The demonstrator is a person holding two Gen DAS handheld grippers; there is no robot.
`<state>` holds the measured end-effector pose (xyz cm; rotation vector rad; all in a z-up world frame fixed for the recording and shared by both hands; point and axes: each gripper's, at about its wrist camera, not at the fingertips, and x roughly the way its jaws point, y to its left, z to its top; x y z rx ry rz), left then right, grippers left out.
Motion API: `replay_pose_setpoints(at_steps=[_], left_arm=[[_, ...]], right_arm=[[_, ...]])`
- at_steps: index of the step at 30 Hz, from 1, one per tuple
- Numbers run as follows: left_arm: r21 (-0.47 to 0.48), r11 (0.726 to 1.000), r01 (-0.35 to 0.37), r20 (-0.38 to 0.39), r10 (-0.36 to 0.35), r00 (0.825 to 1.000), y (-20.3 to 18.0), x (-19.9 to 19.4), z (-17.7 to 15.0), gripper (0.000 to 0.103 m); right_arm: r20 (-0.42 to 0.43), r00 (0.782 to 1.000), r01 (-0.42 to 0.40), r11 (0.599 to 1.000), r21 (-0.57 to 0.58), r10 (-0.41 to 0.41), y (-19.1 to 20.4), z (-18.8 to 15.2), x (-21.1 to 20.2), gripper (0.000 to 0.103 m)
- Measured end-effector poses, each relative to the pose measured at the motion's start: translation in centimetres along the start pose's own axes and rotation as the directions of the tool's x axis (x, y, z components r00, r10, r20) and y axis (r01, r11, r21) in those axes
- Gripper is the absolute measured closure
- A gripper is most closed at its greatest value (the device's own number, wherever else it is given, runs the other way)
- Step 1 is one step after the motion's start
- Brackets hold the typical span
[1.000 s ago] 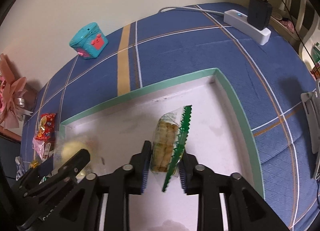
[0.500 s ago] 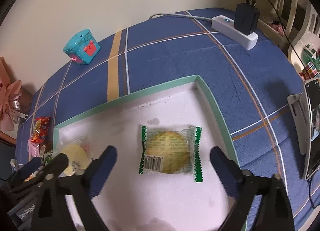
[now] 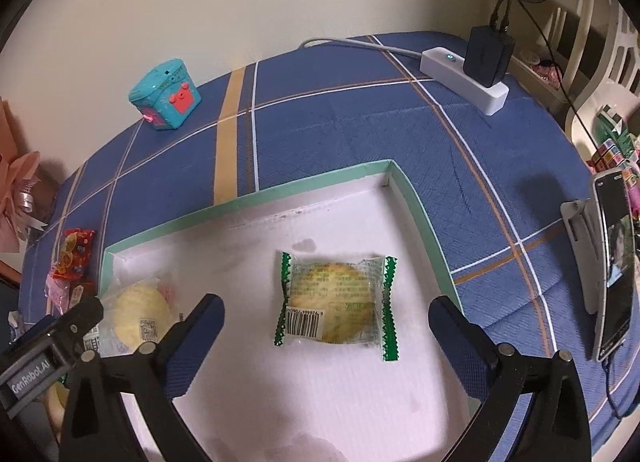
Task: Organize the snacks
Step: 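Open left tool releasing the bun while right tool releases the biscuit packet in the tray, then move both tools back over the snack pile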
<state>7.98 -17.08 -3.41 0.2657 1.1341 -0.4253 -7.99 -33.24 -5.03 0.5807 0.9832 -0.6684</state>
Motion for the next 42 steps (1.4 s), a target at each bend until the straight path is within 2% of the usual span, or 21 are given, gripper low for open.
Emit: replay_pose_setpoints(at_steps=[11, 16, 30, 38, 42], left_arm=[[-0.008, 1.0, -0.03, 0.05, 0.03, 0.998, 2.8, -1.4, -1.5, 0.0], [-0.017, 1.0, -0.006, 0.031, 0.006, 1.0, 4.0, -1.6, -2.1, 0.0], [-0.063, 0.991, -0.115, -0.023, 0.113, 0.993, 8.8, -2.9, -4.4, 0.0], [-0.092, 0.989, -0.113, -0.021, 0.111, 0.994, 11.2, -4.0, -5.8, 0.0], [-0.14, 0.985, -0.102, -0.036, 0.098, 0.995, 13.2, -4.3, -6.9, 0.0]], right_arm=[[-0.006, 1.0, -0.009, 1.0, -0.014, 0.009, 1.0, -2.0, -1.2, 0.0], [-0.019, 0.998, -0.059, 0.998, -0.023, 0.058, 2.2, -3.0, -1.7, 0.0], [-0.031, 0.995, -0.102, 0.986, -0.132, 0.099, 7.5, -5.6, -3.3, 0.0], [-0.027, 0.995, -0.097, 0.973, -0.21, 0.094, 10.6, -7.6, -4.5, 0.0], [-0.03, 0.994, -0.107, 0.967, -0.231, 0.103, 11.8, -8.4, -5.0, 0.0]])
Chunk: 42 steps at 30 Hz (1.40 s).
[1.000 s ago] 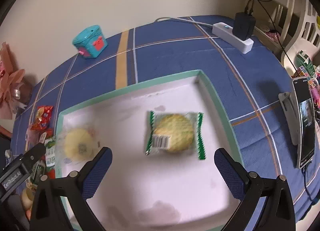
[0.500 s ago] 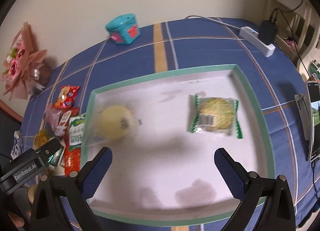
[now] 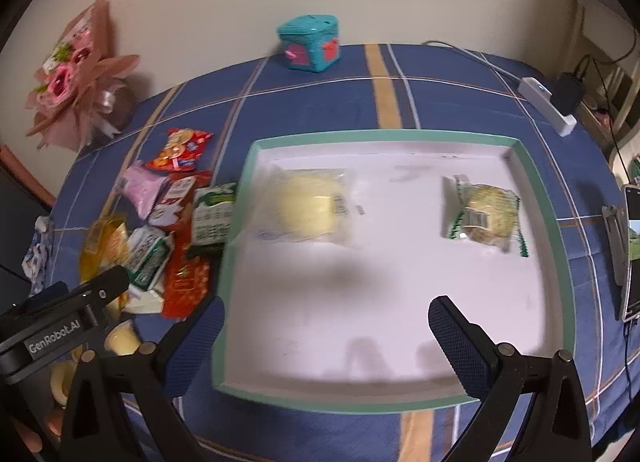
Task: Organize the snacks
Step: 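Move both tools back over the snack pile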
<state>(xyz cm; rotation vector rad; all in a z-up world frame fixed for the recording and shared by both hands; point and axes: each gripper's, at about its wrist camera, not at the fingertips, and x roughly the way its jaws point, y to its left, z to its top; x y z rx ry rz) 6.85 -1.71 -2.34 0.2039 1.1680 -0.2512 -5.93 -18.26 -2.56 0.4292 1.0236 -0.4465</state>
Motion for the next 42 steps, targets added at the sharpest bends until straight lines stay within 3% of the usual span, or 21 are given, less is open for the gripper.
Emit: replay_pose_setpoints(at_steps=[16, 26, 33, 42], left_arm=[[-0.154, 0.988, 0.022, -0.095, -0.037, 0.995, 6.3, 1.7, -2.2, 0.0], [-0.217, 0.976, 0.018, -0.193, -0.061, 0.979, 7.9, 4.6, -2.7, 0.0], [-0.248, 0.968, 0.027, -0.167, -0.071, 0.983, 8.8, 4.1, -2.5, 0.0], [-0.313, 0.949, -0.04, -0.152, -0.009, 0.988, 12.5, 3.7, -2.5, 0.0]], right_arm=[[-0.052, 0.994, -0.103, 0.992, -0.078, 0.099, 7.3, -2.2, 0.6, 0.0], [-0.113, 0.989, -0.111, 0.989, -0.095, 0.101, 9.3, -2.9, 2.6, 0.0], [-0.133, 0.986, -0.127, 0.978, -0.165, 0.105, 11.3, -3.5, 3.2, 0.0], [-0.168, 0.97, -0.212, 0.948, -0.238, 0.175, 15.0, -4.3, 4.1, 0.001]])
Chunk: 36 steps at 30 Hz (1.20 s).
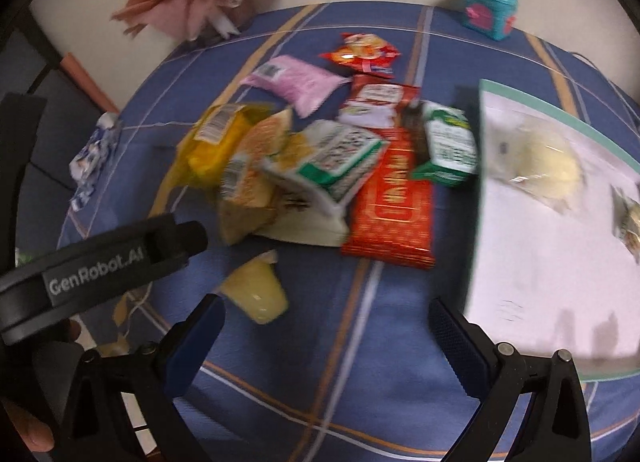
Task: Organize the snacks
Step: 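Move both tools back over the snack pile, then grasp the yellow jelly cup with right tool while left tool reaches the beige bread packet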
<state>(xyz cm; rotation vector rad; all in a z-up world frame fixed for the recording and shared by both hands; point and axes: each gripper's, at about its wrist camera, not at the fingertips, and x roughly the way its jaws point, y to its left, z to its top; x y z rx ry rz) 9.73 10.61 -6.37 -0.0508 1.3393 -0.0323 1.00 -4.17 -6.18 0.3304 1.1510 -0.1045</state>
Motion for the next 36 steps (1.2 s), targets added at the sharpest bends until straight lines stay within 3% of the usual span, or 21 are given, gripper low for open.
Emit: replay_pose_setpoints(at_steps=[11, 19, 27, 36], left_arm=[[-0.102, 0.993, -0.062, -0.078, 0.054, 0.996, 3.5, 2.9, 1.0, 0.0], [-0.12, 0.99, -0.068, -0.105, 0.056, 0.993, 5.0, 4.2, 1.4, 0.0], [-0.112, 0.992, -0.063, -0.099, 0.052, 0.994, 3.8, 4.5, 1.6, 0.0], [-0.101, 0.993, -0.057, -0.068, 0.05, 0.996, 2.0, 2.4, 0.8, 0.0]], right_arm=[[-0.052, 0.999, 0.011, 0.996, -0.084, -0.015, 3.2, 0.0, 2.9, 0.007], [-0.062, 0.998, 0.011, 0.993, -0.12, -0.018, 5.1, 0.0, 5.1, 0.025], [-0.047, 0.999, -0.03, 0.993, -0.112, 0.025, 5.7, 1.3, 5.9, 0.055], [-0.046, 0.998, -0.046, 0.996, -0.077, 0.042, 4.4, 1.6, 5.1, 0.056]])
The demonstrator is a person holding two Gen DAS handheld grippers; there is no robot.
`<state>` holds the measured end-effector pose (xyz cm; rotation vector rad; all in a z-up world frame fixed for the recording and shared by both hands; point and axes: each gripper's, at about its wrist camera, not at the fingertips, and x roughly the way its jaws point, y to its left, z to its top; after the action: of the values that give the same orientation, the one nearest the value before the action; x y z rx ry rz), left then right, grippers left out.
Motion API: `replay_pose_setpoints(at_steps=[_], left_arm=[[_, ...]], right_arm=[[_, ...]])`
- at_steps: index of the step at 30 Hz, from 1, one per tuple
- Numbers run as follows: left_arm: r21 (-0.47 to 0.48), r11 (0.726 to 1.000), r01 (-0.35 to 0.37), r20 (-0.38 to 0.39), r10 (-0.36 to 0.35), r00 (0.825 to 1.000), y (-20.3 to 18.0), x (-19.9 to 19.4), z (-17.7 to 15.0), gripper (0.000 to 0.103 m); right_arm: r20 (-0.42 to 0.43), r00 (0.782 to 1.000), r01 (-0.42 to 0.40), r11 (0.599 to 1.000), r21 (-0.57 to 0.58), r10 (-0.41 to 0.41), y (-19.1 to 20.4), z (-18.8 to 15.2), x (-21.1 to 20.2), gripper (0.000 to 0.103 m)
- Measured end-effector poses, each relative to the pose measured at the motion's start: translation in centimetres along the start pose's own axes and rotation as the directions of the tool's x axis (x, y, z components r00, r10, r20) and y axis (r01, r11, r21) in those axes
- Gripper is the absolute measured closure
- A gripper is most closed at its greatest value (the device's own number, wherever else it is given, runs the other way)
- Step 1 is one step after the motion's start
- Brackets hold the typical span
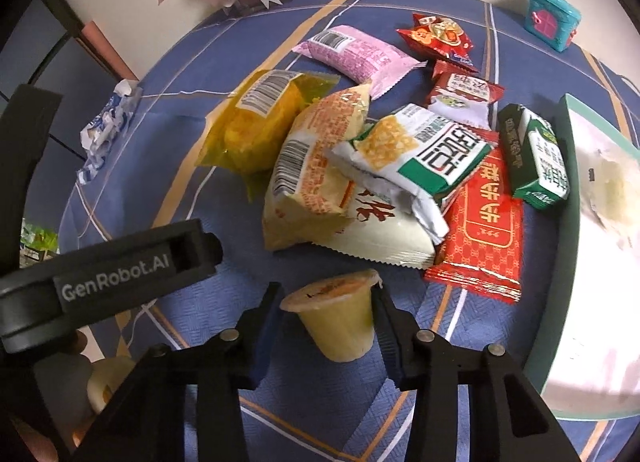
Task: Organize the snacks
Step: 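Grasp the yellow jelly cup with right tool while left tool reaches the beige bread packet, then close left tool on the beige barcode bread packet while right tool holds the jelly cup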
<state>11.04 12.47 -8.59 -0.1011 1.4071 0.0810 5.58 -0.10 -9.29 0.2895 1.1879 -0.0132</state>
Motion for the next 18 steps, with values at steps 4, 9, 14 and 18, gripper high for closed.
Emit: replay_pose_setpoints(at_steps=[4, 9, 14, 18], left_arm=[[0.004, 1.0, 0.015, 0.025, -0.015, 1.0, -0.5, -0.8, 0.1, 0.0], [0.029, 0.999, 0.043, 0.051, -0.044, 0.998, -1.7, -1.8, 0.3, 0.0], [0.08, 0.995, 0.066, 0.102, -0.074, 0.992, -3.9, -3.1, 0.3, 0.0], [0.118, 0.989, 0.088, 0.124, -0.102, 0.987, -5.7, -3.8, 0.4, 0.002]], right_arm=[[0.017, 1.0, -0.017, 1.0, 0.025, 0.017, -1.2, -0.4, -1.4, 0.056], [0.052, 0.998, -0.026, 0.998, 0.062, 0.023, -3.0, -0.4, -3.5, 0.056], [0.086, 0.996, -0.038, 0.991, 0.126, 0.028, -5.3, -0.1, -5.4, 0.056], [0.116, 0.993, -0.041, 0.983, 0.176, 0.02, -7.4, 0.1, -7.0, 0.056]])
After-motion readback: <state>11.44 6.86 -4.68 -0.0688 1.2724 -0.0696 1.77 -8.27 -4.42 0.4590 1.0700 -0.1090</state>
